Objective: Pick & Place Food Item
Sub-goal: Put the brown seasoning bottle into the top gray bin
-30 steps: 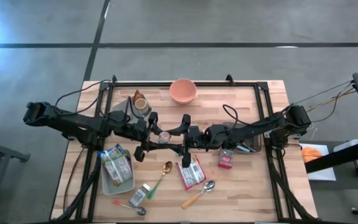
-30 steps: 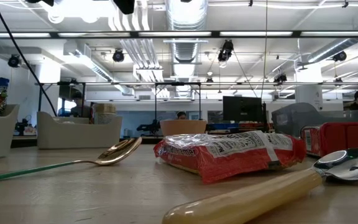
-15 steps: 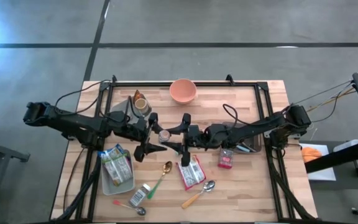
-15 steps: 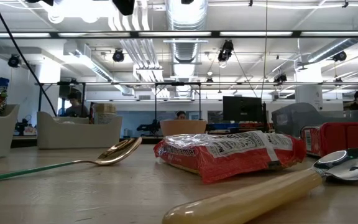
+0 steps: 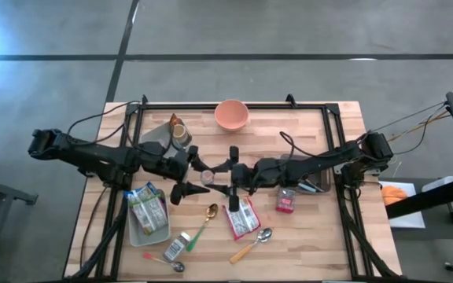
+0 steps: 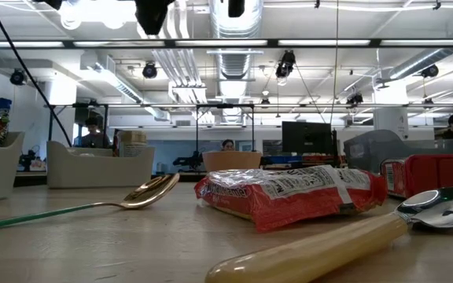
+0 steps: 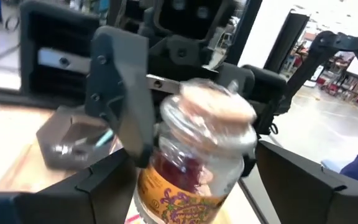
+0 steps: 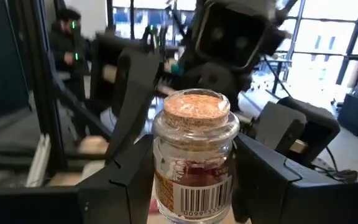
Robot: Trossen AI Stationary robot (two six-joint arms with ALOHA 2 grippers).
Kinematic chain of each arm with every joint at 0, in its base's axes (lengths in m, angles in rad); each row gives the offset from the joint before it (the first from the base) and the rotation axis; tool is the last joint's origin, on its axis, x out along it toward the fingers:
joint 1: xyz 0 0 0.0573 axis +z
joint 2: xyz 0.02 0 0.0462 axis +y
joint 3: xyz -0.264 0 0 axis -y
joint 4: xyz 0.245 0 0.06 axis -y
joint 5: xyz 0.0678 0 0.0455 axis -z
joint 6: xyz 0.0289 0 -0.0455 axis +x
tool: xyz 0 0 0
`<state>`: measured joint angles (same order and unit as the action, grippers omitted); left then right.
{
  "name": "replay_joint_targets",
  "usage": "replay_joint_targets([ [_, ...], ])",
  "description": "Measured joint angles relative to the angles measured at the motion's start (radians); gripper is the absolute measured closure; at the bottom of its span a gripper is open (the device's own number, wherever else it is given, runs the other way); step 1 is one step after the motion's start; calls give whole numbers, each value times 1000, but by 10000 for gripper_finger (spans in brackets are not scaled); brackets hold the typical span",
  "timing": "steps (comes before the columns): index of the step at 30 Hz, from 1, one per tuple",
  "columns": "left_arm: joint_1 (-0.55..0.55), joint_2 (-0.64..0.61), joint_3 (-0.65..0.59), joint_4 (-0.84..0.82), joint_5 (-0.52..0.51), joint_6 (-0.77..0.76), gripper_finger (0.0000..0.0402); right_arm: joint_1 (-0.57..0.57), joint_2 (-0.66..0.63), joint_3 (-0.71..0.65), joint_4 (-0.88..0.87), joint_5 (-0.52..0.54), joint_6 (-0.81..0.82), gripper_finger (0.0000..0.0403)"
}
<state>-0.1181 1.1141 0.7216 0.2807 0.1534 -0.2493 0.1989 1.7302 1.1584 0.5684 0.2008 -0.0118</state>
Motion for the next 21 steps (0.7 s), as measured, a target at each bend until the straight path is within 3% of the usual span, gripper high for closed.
replay_joint_targets([
  [4, 0, -3, 34, -118, -51, -103, 84, 0, 0, 0, -68, 0, -56, 223],
  [10, 2, -8, 127, -354, -212, -226, 84, 2, 6, -6, -172, 9, -95, 223],
  [21, 2, -6, 171, -528, -288, -467, 84, 2, 2, -3, -275, 218, -131, 223],
])
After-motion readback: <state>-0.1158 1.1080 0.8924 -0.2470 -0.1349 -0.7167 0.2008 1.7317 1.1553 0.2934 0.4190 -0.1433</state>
